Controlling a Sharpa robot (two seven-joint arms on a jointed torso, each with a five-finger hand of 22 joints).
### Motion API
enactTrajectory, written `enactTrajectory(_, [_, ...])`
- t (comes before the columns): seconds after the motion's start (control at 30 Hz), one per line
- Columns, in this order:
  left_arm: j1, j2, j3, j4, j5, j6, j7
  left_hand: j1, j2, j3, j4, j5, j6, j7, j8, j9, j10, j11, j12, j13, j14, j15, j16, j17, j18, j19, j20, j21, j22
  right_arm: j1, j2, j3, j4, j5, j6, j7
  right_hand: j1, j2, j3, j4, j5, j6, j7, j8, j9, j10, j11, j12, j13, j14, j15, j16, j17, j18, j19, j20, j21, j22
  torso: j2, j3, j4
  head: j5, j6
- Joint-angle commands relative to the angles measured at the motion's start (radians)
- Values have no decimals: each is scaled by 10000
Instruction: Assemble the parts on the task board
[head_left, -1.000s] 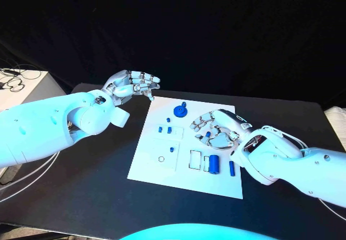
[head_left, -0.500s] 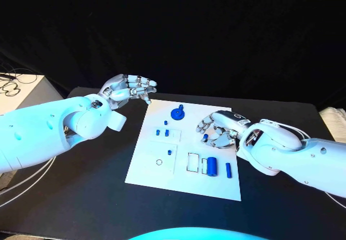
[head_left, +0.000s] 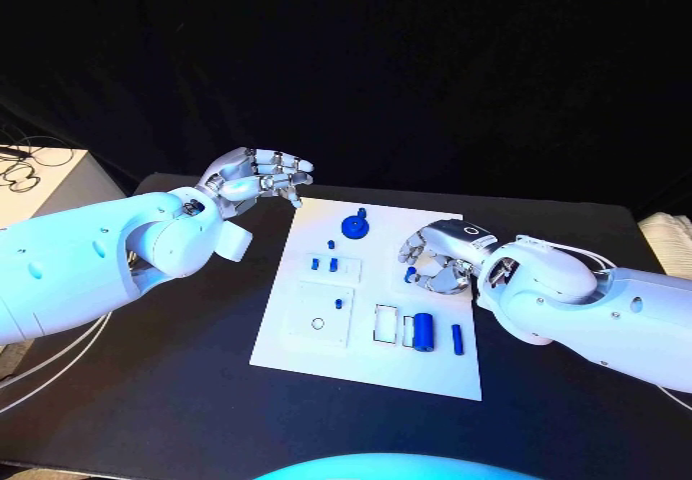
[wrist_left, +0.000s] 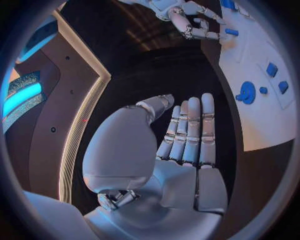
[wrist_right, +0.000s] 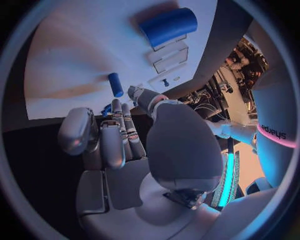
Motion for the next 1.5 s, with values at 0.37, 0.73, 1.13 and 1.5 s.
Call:
enactTrajectory(0.37, [4,15,5,1,60,192,1,-80,54,-42,62,26,-87,109,55,-18,-73,23,47,-17,-50,12,-41,-17,129,-23,77,-46,-21,-20,283,-16,-328,-717,281,-374,231,159,197,-29,-334,192,-23,19,32,16,-23,-12,19,344,-36,-22,-28,-94,12,9,-78,-7,-2,-2,4,-25,-19])
enactTrajectory(0.73, [4,2,5,14,60,200,-16,-104,63,-46,87,27,-92,110,59,-21,-81,25,53,-21,-50,16,-39,-19,129,-25,82,-59,-29,-35,312,-42,-400,-742,763,-450,198,172,347,34,-378,420,-68,121,83,385,-95,131,63,368,-88,38,35,-107,54,-28,-2,67,-12,-7,1,-30,-54])
enactTrajectory(1.13, [4,-8,5,18,60,211,-36,-144,72,-53,128,27,-99,111,65,-26,-92,28,64,-28,-52,22,-35,-22,129,-27,91,-83,-45,-52,331,-63,-403,-731,774,-442,158,226,454,109,-416,590,-120,199,129,660,-166,197,83,382,-145,75,73,-132,111,-75,122,177,-8,-6,-2,-29,-73])
enactTrajectory(1.5, [4,-11,5,22,60,214,-51,-167,83,-54,155,29,-103,112,69,-29,-99,29,70,-31,-54,26,-32,-23,130,-27,96,-100,-56,-79,333,-66,-324,-509,-59,-378,363,740,710,42,-770,1242,-399,617,440,1719,-516,388,339,430,-424,184,217,-219,293,-313,570,573,-7,-5,6,-43,-96])
